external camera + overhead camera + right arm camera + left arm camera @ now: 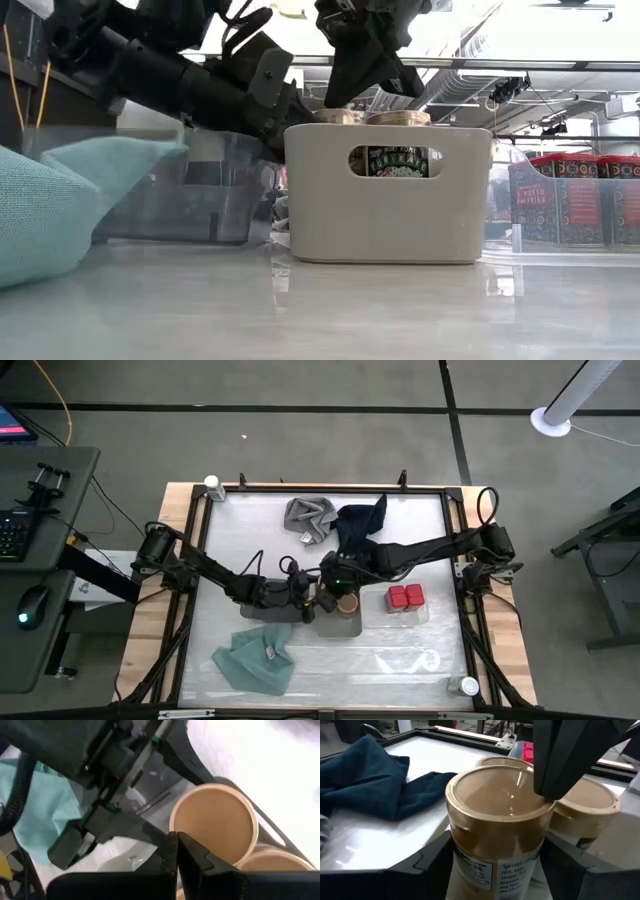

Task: Sort spices by type
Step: Put the brown spice bottle into the gray bin

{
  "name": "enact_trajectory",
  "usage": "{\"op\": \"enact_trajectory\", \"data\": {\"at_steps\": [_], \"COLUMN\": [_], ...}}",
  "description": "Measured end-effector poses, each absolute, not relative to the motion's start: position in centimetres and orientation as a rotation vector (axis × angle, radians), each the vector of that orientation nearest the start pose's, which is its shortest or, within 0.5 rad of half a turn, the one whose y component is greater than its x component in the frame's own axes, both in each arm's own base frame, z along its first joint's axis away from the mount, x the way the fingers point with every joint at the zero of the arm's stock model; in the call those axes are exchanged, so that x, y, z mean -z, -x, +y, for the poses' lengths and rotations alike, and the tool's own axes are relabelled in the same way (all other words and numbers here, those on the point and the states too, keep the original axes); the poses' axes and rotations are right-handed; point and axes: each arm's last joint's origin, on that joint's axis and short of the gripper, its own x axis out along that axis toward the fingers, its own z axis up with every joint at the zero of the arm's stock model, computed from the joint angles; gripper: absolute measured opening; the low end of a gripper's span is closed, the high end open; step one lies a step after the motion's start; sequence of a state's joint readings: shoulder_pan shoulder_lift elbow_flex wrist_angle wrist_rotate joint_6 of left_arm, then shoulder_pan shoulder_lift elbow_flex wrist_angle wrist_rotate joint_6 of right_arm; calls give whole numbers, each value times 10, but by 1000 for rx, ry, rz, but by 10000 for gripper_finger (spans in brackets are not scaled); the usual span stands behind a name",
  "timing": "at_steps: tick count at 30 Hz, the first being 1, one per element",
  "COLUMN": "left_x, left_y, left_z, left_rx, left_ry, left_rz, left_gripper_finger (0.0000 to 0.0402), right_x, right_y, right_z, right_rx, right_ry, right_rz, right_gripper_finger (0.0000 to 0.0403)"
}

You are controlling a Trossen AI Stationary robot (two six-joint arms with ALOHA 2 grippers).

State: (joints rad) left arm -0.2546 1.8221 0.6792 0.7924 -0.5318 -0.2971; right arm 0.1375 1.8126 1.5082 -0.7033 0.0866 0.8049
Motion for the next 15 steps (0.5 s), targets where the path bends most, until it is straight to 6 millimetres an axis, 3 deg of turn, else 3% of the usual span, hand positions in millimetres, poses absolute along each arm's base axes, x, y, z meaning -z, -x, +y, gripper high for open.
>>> {"op": "enact_trajectory", "data": {"at_steps": [15], "left_x": [-131], "left_y": [-327], "left_z": [-71], "left_rx": [-280], "left_ry": [126], "left_rz": [275], "left_gripper_finger": [239], "right_x": [-260], "right_y": [-380], "right_z": [48], "right_rx": [421], "right_ry": [-581], "right_rz": [964], "right_gripper_finger": [0]}}
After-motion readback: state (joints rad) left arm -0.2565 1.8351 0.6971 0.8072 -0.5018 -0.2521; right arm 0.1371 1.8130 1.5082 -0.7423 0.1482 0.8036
